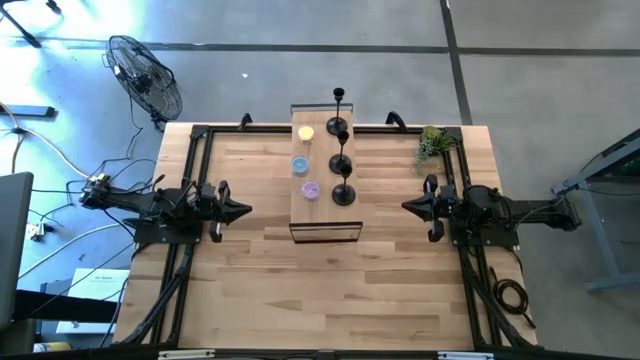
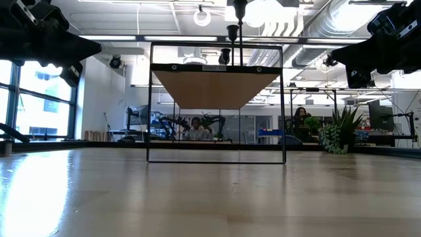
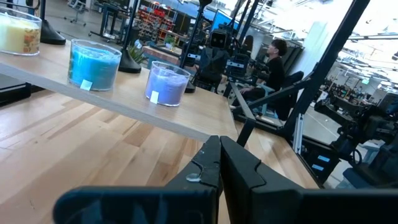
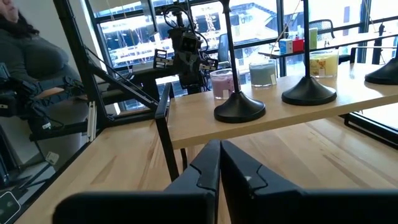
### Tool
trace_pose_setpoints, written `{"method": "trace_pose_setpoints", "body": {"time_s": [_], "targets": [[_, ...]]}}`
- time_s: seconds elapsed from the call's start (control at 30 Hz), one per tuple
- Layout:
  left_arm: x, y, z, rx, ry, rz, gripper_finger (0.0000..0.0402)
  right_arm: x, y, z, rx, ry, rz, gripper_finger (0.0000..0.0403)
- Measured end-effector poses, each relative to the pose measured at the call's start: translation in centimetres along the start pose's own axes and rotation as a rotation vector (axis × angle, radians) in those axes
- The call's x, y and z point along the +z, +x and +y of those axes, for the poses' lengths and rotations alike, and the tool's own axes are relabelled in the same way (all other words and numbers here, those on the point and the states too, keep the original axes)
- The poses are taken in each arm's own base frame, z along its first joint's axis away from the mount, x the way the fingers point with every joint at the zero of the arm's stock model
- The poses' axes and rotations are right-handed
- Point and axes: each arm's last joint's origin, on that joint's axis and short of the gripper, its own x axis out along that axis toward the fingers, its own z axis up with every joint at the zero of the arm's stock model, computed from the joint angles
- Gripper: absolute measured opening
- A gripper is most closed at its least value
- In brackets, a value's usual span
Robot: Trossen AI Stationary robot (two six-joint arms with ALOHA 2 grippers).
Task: Pick & Place candle stick holders
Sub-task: Return to Home Position
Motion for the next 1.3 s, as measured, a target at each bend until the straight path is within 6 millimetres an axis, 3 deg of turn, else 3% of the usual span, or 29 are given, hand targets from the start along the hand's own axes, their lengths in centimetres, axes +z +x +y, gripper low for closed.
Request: {"method": "trace_pose_setpoints", "body": {"time_s": [1.3], "targets": [[0.0,0.0,0.0,0.0,0.0,0.0,0.0001,0.0,0.0,0.0,0.0,0.0,0.0,0.0001]]}}
